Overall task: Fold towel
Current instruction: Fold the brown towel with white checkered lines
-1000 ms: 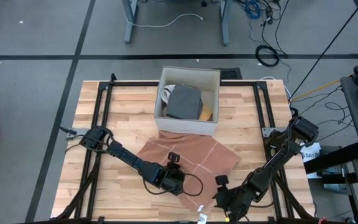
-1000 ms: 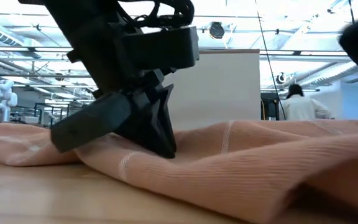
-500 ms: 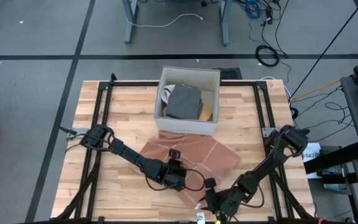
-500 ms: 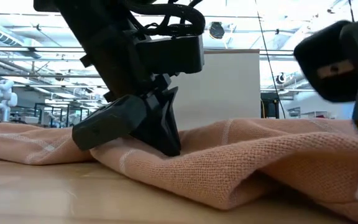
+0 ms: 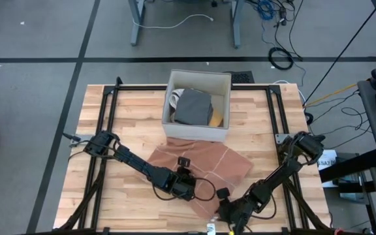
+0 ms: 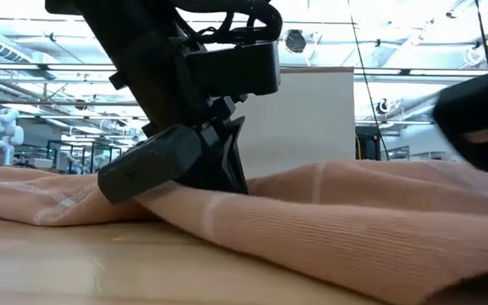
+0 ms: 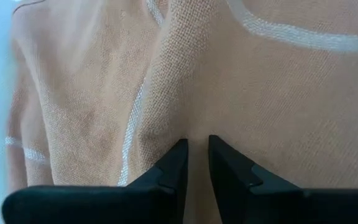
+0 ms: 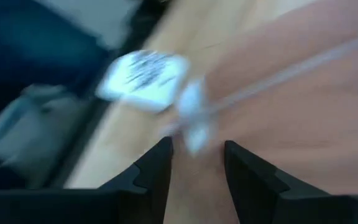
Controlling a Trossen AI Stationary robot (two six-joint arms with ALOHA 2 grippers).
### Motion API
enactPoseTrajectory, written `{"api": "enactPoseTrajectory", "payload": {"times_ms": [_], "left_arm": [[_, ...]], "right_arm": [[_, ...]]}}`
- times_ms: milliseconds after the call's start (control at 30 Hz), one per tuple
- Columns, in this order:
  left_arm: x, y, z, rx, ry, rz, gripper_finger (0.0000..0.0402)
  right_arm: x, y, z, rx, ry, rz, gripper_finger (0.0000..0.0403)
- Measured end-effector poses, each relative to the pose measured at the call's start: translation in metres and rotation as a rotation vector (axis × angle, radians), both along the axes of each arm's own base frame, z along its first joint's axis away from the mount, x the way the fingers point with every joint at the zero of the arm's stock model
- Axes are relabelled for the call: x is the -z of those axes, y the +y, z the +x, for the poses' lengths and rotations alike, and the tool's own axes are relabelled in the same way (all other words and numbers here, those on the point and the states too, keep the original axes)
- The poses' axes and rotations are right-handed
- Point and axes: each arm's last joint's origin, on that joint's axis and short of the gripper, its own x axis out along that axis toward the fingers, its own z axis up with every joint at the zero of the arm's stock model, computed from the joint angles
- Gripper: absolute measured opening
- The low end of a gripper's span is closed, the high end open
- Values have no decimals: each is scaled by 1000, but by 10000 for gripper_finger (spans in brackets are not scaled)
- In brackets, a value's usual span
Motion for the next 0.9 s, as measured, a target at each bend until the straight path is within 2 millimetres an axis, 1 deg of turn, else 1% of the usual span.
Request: {"api": "enactPoseTrajectory", "payload": {"times_ms": [100,200,300,400,567,700,800,900], "left_arm": [[0,0,0,2,1,-1,71],[0,0,0,6,5,4,71],[0,0,0,5,5,7,71],[-1,0,0,5,4,7,71],[-1,0,0,5,4,8,71],[-1,1,0,4,4,8,71],[-1,1,0,2,4,8,71],[-1,1,0,2,4,8,71]], "right_arm": [[-9,4,-6,-109,42,59,134],[-21,6,-9,-180,57,111,134],[-27,5,-11,-190,49,115,134],[-30,5,-9,-166,-7,87,134],[-24,10,-9,-166,-83,16,134],[-19,16,-8,-194,-131,11,134],[-16,18,-7,-198,-157,2,134],[-15,16,-5,-167,-194,-52,134]]}}
